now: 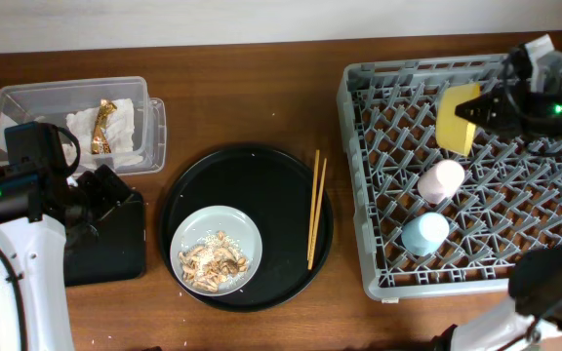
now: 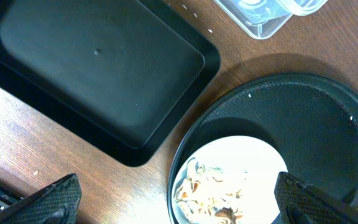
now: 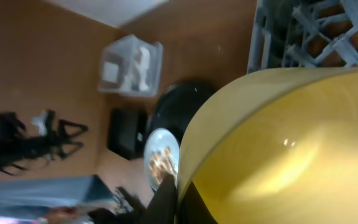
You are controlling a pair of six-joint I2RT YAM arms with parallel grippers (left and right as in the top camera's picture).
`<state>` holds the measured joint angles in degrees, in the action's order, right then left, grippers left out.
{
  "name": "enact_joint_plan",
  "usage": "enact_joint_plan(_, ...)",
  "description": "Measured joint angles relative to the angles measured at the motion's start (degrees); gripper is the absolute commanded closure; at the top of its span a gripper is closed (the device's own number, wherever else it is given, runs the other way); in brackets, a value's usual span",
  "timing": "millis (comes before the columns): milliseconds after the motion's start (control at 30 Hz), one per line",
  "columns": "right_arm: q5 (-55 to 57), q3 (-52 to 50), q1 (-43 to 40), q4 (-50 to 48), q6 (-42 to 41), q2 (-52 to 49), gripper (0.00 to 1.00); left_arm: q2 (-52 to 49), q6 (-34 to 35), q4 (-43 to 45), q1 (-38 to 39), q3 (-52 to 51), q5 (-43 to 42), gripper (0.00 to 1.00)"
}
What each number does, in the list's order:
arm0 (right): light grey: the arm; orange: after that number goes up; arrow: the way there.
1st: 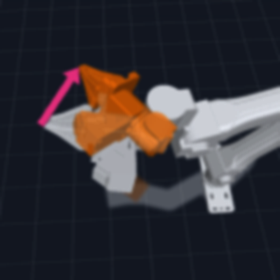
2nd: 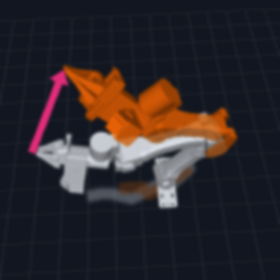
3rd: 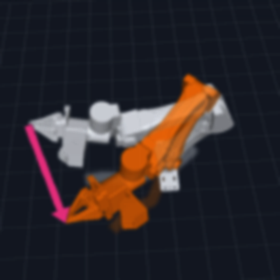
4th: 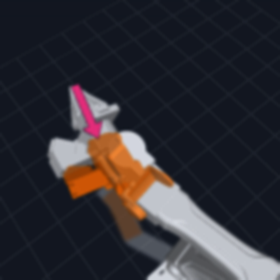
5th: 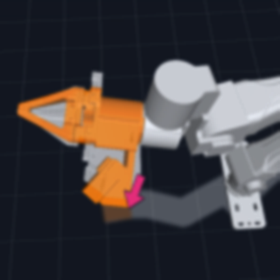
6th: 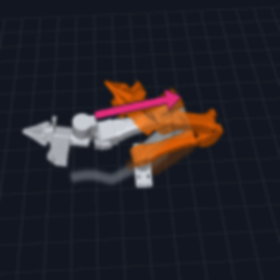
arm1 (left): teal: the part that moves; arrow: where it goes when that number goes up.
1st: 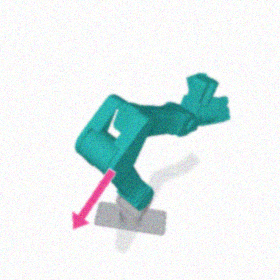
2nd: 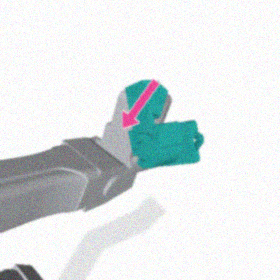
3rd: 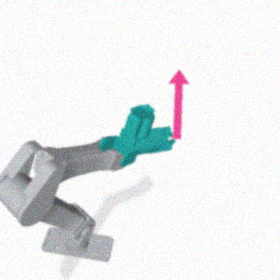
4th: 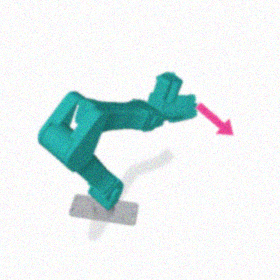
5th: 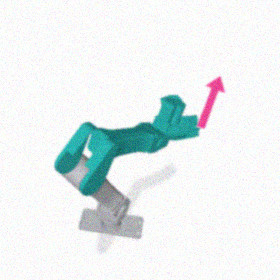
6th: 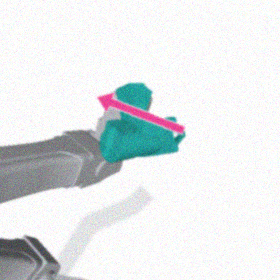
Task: Sort waste into correct bins and load items into the dishwasher rack
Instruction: 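Carry the yellow bowl with the right gripper into the rack's back corner, release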
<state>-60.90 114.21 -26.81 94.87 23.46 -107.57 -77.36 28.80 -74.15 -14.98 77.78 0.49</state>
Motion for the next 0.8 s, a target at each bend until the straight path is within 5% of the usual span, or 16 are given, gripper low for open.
enact_joint_plan(333, -10.6, -0.9, -8.6, -2.2, 5.0, -19.2, 0.96, 0.0, 0.0, 0.0, 0.0, 0.0, 0.0, 0.01)
enact_joint_plan(800, -11.9, -0.9, -12.0, -5.2, 5.6, -20.4, 0.96, 0.0, 0.0, 0.0, 0.0, 0.0, 0.0, 0.01)
